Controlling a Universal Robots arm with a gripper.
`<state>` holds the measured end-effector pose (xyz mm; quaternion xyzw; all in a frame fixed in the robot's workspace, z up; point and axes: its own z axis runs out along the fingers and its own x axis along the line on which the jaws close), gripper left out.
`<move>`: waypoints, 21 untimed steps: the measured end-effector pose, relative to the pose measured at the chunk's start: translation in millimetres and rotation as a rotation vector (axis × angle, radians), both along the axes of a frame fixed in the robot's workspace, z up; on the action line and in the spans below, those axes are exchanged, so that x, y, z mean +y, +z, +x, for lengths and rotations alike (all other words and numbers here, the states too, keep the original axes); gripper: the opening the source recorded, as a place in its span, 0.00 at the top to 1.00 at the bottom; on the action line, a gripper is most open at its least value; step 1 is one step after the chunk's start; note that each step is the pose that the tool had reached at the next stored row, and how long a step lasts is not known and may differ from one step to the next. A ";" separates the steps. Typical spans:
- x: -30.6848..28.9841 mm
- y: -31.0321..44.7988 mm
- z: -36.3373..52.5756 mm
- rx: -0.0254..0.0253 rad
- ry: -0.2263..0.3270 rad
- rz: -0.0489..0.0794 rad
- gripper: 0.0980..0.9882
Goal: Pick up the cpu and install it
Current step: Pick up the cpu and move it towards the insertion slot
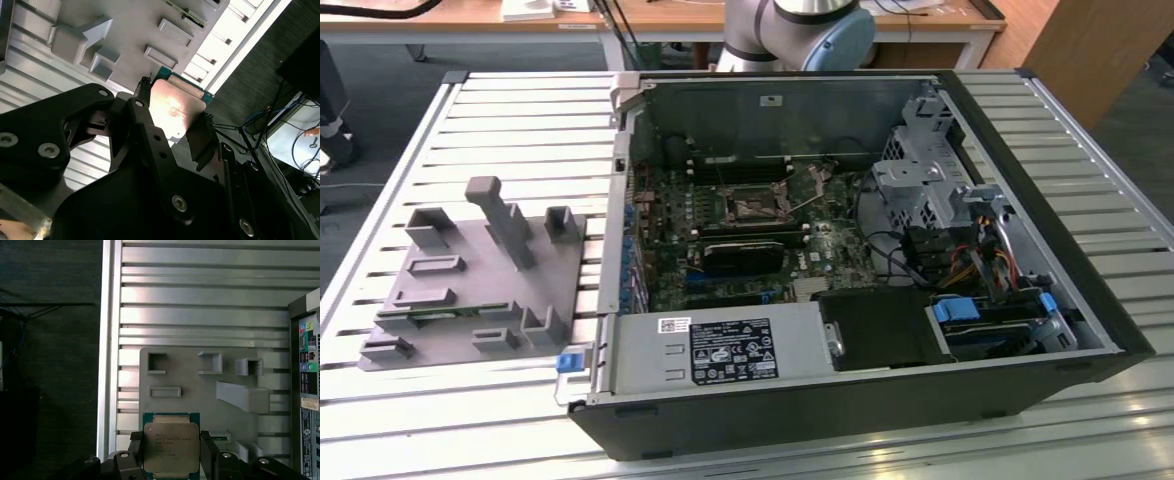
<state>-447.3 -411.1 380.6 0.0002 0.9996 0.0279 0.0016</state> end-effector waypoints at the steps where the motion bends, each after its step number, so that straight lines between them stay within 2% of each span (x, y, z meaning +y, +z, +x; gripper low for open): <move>1: 0.0 0.8 0.0 0.0000 0.000 0.000 0.50; 16: 0.2 17.0 0.0 0.0000 0.000 0.000 0.50; 21: 0.2 25.4 0.0 0.0000 0.000 0.000 0.50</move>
